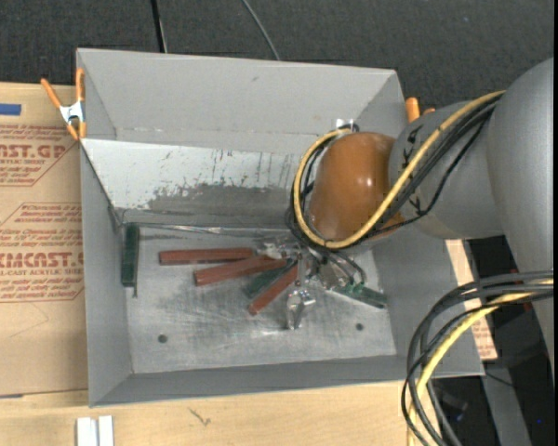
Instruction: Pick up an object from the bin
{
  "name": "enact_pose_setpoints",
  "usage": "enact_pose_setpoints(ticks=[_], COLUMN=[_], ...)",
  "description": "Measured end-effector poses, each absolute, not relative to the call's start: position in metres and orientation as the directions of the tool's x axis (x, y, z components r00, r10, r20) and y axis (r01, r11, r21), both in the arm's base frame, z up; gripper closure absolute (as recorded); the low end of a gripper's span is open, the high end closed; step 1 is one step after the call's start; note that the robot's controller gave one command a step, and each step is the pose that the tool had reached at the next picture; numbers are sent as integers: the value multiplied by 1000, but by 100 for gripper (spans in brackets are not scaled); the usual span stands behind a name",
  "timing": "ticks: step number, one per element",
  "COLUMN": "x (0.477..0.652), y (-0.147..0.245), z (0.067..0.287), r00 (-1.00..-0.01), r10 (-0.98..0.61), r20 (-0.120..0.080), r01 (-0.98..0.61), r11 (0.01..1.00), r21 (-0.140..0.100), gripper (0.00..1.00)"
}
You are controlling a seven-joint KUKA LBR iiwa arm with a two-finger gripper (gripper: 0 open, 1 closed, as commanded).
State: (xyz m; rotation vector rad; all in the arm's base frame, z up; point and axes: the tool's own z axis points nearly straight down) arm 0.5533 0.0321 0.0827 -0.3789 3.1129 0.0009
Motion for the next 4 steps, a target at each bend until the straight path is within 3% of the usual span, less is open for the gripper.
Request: enact_pose_setpoints(ticks=[1,3,4], x=[554,555,552], y=[26,27,36], z=[71,72,75], r00=[-953,-953,-958], r10=[-302,-301,-288], r20=[-3,-3,6], r01=[-302,-301,-288], r11=[953,953,958], r21=[0,1,-1], gripper=[0,0,100])
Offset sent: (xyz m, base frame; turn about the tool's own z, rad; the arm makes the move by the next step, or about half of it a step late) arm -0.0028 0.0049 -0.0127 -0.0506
